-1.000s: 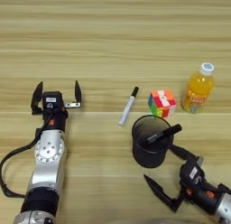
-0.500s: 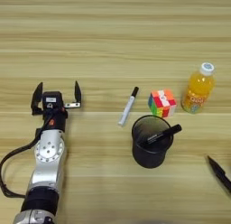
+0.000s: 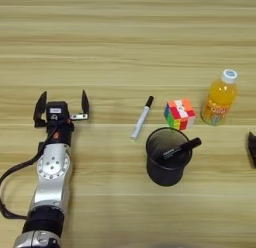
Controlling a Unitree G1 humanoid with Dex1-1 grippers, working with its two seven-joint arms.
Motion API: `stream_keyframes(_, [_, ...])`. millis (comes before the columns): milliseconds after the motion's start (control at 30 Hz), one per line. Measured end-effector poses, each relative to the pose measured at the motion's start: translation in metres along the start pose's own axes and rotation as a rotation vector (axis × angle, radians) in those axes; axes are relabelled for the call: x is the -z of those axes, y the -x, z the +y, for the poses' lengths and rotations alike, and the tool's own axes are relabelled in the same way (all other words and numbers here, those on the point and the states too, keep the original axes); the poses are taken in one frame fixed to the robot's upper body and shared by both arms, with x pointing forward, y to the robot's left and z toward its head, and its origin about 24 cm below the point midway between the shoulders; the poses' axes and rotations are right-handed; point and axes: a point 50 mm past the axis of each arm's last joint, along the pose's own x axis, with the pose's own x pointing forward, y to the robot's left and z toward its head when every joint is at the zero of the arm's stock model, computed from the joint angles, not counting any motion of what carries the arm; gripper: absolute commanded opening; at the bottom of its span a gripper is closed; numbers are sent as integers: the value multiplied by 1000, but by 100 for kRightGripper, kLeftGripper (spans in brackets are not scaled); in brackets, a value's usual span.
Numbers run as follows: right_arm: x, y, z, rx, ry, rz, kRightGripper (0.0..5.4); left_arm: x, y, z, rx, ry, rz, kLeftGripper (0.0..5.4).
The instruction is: Move the objects on the table
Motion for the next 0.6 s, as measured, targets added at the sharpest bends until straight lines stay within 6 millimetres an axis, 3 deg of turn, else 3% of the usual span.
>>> stream_keyframes(200, [0, -14, 13, 49, 37, -31, 539, 0, 0, 0, 2, 0, -3, 540])
stream_keyframes(600, [-8, -32, 10, 76, 49, -61, 539, -8, -1, -7, 30, 2, -41, 540])
